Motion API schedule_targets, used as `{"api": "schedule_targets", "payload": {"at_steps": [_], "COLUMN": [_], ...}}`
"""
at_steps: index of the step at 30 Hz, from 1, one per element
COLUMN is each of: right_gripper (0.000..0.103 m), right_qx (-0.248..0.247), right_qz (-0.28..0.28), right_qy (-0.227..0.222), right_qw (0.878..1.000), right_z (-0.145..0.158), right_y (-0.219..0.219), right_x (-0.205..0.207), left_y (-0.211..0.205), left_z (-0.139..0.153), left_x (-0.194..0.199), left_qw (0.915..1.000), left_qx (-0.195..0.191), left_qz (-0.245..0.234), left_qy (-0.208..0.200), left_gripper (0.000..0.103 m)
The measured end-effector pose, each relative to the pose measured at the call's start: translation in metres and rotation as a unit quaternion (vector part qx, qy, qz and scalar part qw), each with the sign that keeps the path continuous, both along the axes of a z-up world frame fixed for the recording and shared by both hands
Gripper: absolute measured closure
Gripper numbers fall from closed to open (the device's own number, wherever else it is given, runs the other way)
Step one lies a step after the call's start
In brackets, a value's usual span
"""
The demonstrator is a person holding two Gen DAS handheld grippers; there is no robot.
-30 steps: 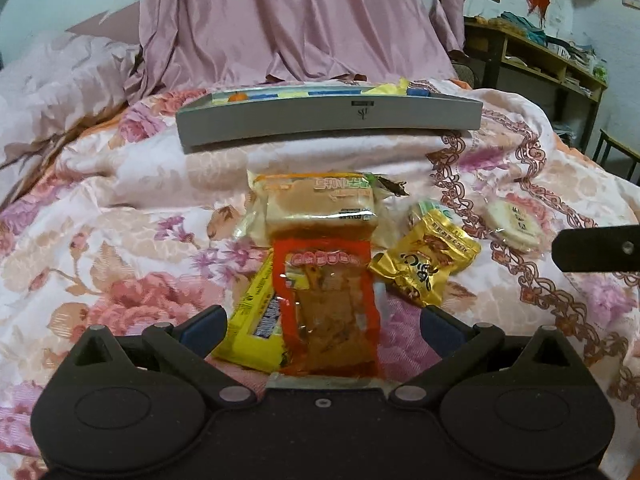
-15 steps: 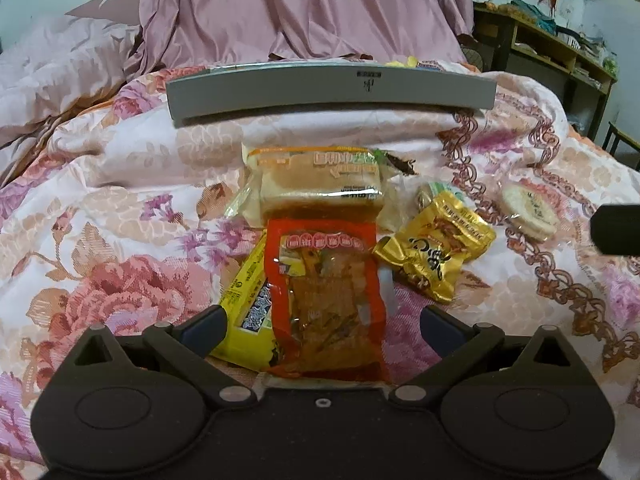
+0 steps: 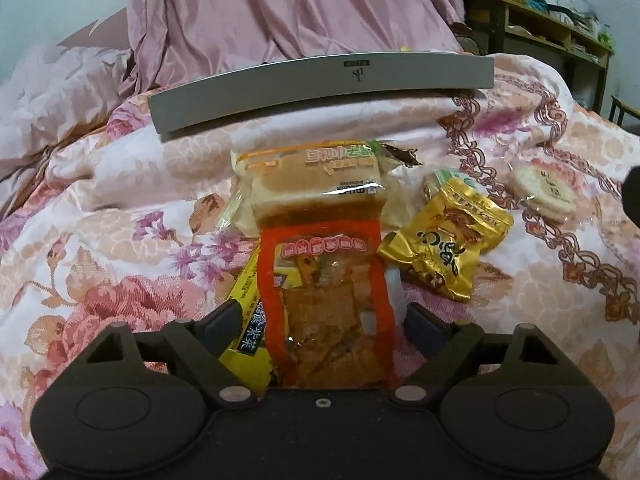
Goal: Organize snacks
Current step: 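Grasp the red spicy snack bag with the left tool while the right tool grasps the rice cake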
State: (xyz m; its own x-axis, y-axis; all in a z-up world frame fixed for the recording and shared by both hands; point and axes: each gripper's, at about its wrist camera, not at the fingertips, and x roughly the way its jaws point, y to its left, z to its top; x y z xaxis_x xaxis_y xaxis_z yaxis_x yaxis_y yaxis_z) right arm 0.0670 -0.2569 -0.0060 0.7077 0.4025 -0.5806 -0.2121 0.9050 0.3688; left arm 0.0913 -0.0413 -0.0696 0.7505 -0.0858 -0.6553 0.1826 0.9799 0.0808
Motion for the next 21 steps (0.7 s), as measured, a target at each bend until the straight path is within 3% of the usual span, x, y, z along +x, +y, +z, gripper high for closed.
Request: {"api": "schedule_targets", "payload": {"at_steps": [2,4,7,16,21], "right_gripper": [0.000,0.000,0.000,0.000,0.000], "right_qx": [-0.001,-0.001,-0.002,-0.009,-0.045], "right_qz": [0.000,-0.001,-0.002,-0.004,0.015], "right_qy": [0.000,0.001,0.001,0.002,-0.009], "right_qw": [1.000,1.000,1.000,1.000,0.999], "right_z": [0.000,-0.001,-0.001,-0.003,0.001], "right_y": [0.000,0.000,0.000,0.001,0.007], "right_x": [0.000,0.000,0.000,0.003,0.015], "left_y": [-0.001,-0.006,-0.005,0.026,0.029], "left_z": [0.002,0.003,0.005,0.039,0.043], "left_x": [-0.002,-0.005,-0.006,-0.017,-0.015], "left_qw": [0.9999,0.9994,0.9995,0.9973,0.9961], "left_qx": [0.003,0.015,0.009,-0.061,-0.076], "left_qz": [-0.013,-0.029,-0.029,0.012,0.019], "left_qy": [-0.007,-0.013,-0.013,-0.039,-0.040], "left_gripper": [0.030,0.035,0.037,0.039,0.039]}}
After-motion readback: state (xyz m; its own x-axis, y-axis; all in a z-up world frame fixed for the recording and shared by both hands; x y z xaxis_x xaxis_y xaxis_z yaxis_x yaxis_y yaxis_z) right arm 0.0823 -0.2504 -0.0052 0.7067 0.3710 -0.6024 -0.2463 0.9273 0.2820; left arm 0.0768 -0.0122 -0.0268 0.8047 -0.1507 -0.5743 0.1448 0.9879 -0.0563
